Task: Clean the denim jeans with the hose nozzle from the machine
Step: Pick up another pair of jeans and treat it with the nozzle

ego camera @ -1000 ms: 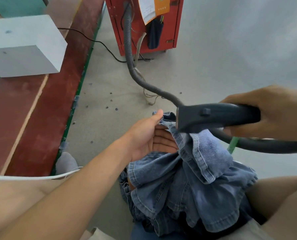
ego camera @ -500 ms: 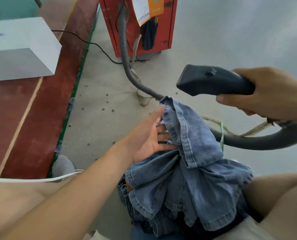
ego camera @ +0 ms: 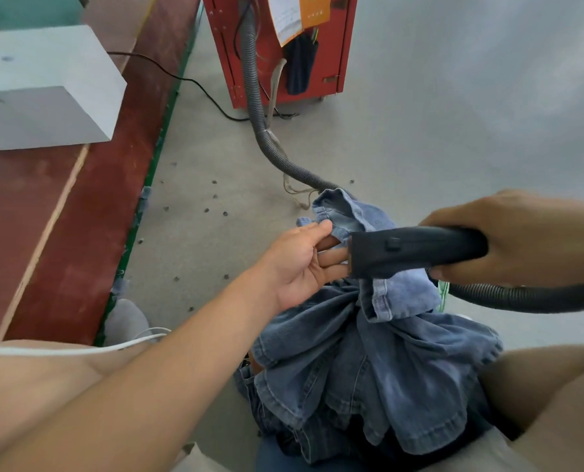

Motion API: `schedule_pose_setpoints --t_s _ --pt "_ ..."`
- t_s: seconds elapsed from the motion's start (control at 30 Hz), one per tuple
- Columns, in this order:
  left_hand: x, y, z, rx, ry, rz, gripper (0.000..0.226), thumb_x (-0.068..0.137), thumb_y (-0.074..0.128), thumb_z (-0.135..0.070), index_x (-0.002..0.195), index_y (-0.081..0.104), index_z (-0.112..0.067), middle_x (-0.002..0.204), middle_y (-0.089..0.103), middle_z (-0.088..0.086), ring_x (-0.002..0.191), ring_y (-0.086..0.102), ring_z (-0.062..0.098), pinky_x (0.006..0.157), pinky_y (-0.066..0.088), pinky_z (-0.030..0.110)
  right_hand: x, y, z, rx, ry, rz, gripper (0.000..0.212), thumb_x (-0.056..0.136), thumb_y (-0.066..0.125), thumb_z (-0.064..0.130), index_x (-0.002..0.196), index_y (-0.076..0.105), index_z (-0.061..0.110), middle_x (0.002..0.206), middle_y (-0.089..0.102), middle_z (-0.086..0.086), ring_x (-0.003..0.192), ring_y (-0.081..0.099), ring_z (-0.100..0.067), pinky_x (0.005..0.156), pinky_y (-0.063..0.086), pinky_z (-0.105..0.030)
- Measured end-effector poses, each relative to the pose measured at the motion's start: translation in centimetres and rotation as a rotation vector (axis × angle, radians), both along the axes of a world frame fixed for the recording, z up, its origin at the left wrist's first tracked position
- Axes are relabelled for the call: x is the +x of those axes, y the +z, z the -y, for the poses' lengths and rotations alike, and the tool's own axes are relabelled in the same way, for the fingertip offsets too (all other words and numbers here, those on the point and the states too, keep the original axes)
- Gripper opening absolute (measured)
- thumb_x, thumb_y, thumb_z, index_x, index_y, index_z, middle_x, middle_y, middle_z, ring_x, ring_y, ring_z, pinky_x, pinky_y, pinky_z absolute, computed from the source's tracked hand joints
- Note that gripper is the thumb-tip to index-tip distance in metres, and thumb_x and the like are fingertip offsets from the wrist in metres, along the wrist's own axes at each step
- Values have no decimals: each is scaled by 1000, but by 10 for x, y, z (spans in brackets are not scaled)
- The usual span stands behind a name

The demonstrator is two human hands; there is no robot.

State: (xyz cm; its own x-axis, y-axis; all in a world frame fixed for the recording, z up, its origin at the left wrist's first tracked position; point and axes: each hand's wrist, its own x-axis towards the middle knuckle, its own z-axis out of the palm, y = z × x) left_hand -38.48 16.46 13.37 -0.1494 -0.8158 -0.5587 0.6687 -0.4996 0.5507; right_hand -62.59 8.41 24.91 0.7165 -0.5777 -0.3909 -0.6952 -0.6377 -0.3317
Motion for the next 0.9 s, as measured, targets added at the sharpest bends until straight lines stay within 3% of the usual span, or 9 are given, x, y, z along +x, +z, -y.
schedule_pose_setpoints --t_s 0.17,0.23,0.27,0.33,0.43,0.53,0.7,0.8,0.9 --pt "-4 -6 -3 -41 -66 25 29 112 40 -18 133 56 -7 115 73 16 88 75 31 83 63 52 23 2 0 -28 -108 169 25 80 64 63 100 59 49 78 65 33 71 62 11 55 42 -25" --pt "-7 -9 -1 -12 -49 5 39 113 37 -28 142 51 -7 124 70 20 106 72 37 83 63 52 19 10 5 -59 -174 224 24 80 68 60 98 61 47 71 66 31 62 63 9 44 39 -19" --pt "-8 -9 -1 6 -63 -7 45 113 35 -35 146 49 -9 133 66 21 118 67 40 89 61 55 14 15 7 -59 -200 232 24 80 70 60 98 62 48 66 66 27 54 63 6 40 39 -16" --pt "-12 -9 -6 7 -118 -63 52 111 38 -45 148 50 -12 142 61 18 131 59 40 106 49 62 6 19 8 -47 -246 226 22 81 71 60 98 61 50 60 66 21 45 62 0 42 42 -23" --pt "-25 -13 -18 -52 -129 -187 38 101 60 -14 136 60 0 136 63 16 123 62 30 108 52 46 7 6 9 -73 -339 193 20 81 68 62 90 59 46 55 65 19 44 61 0 43 41 -26" --pt "-43 -21 -27 -74 -157 -8 35 96 56 13 130 59 10 127 66 21 118 64 33 104 55 38 12 -13 13 -137 -388 121 34 80 67 66 81 56 34 54 65 6 49 62 -9 51 43 -31" --pt "-49 -18 -23 -132 -106 74 21 96 57 13 105 69 -2 91 75 6 87 74 19 83 63 36 31 -35 5 -133 -389 102 60 61 77 75 82 52 25 71 62 1 63 59 -19 57 49 -39" --pt "-46 -12 -18 -169 -86 33 28 96 54 15 120 64 4 102 72 13 96 73 22 90 61 37 44 -47 1 -151 -318 80 58 64 85 66 80 44 30 73 58 5 63 54 -12 50 34 -32" --pt "-42 -10 -17 -179 -51 16 33 96 51 17 124 62 4 101 75 11 101 72 26 95 59 42 44 -56 9 -192 -342 100 41 76 82 47 81 45 29 72 58 3 61 53 -11 49 30 -29"
